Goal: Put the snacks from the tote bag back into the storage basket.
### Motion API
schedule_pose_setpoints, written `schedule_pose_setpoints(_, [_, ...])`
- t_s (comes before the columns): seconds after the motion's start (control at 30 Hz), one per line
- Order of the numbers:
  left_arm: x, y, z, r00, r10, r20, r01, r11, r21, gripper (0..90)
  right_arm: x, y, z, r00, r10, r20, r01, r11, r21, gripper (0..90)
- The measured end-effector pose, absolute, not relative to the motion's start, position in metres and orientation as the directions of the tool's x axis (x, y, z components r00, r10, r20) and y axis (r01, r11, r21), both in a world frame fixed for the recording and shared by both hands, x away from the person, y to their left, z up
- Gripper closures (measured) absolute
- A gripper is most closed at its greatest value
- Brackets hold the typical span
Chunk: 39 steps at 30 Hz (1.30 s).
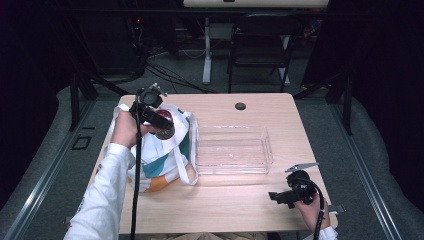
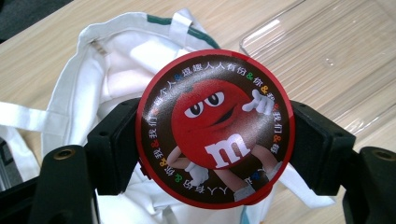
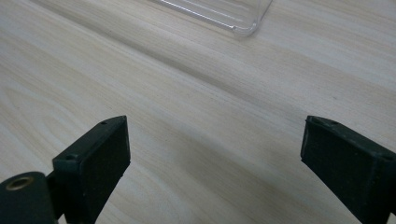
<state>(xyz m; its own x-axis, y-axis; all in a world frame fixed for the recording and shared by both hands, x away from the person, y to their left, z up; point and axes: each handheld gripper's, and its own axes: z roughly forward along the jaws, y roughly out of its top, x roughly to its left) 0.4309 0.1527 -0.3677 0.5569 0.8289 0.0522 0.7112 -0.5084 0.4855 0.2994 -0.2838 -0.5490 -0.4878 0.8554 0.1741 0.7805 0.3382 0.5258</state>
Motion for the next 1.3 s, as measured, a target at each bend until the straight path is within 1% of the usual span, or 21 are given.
schedule_pose_setpoints(0.53, [0.430,0.132,-0.365,0.598,0.801,0.037,0.687,-0.535,0.493,25.8,0.299,-0.283,-0.549,-0.490,0.854,0.173,0.780,0.341,0.525,7.8])
schedule_pose_setpoints(0.73, [0.430,0.124,-0.365,0.617,0.787,0.015,0.682,-0.543,0.490,25.9,0.299,-0.283,-0.549,-0.487,0.856,0.171,0.780,0.338,0.528,8.0])
schedule_pose_setpoints(1.23, [0.430,0.095,-0.370,0.662,0.750,-0.005,0.656,-0.576,0.488,25.9,0.299,-0.283,-0.549,-0.489,0.855,0.173,0.779,0.338,0.528,8.3])
schedule_pose_setpoints(1.3, [0.431,0.091,-0.372,0.667,0.745,-0.011,0.652,-0.577,0.491,25.9,0.298,-0.283,-0.549,-0.479,0.859,0.178,0.779,0.323,0.537,8.4])
